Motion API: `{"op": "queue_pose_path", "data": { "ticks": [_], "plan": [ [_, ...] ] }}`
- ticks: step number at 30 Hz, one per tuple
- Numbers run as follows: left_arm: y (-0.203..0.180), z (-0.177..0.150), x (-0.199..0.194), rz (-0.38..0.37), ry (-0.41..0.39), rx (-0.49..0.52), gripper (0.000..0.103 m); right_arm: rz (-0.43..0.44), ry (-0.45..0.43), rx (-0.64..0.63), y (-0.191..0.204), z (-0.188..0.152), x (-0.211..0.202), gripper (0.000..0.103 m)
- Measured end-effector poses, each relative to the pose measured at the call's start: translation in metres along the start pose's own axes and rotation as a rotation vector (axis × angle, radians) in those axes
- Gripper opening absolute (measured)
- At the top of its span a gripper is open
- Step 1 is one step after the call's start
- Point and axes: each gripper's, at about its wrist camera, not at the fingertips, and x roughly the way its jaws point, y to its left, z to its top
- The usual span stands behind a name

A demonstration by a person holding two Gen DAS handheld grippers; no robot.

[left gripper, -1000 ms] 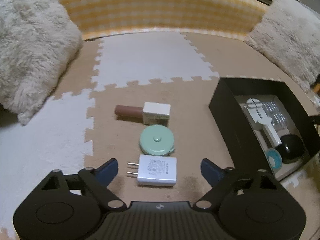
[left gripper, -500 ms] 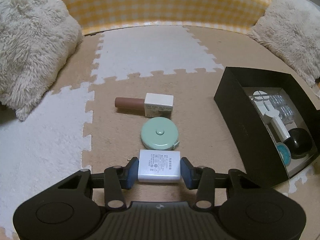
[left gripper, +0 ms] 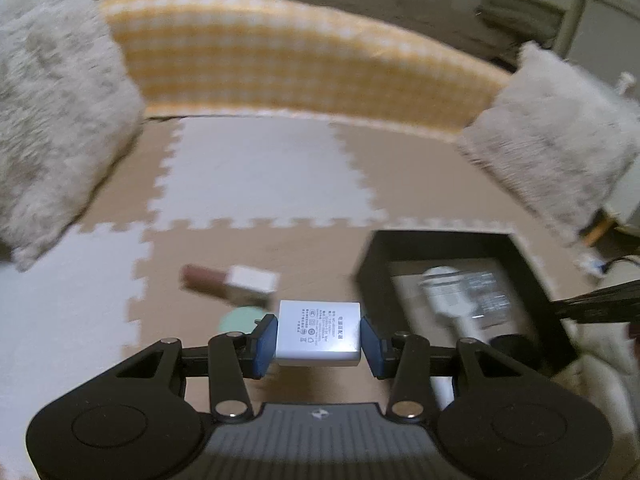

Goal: Organize rigid objects
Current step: 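Carry the white plug charger into the box and release it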

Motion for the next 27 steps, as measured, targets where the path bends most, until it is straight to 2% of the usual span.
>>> {"op": "queue_pose_path", "data": {
  "ticks": [7,10,18,22,27],
  "plan": [
    [-0.041,0.003,-0.003,-0.133,-0.024,-0.004,0.046,0.004,0.001,0.004,0.000,-0.001,0.001,0.006],
    [-0.058,0.001,0.002,-0.169,-0.013,0.040,0.046,0.004,0.002,0.003,0.000,-0.001,0.001,0.006],
    [-0.091,-0.005,0.033,-0.156,0.025,0.185,0.046,0.002,0.003,-0.001,0.000,-0.001,0.000,0.006],
    [-0.105,-0.008,0.050,-0.135,0.026,0.327,0.046,0.001,0.004,-0.003,0.000,-0.001,0.000,0.006],
    [-0.111,-0.012,0.067,-0.143,0.038,0.420,0.046,0.000,0.004,-0.005,0.000,-0.001,0.000,0.006]
  ]
}}
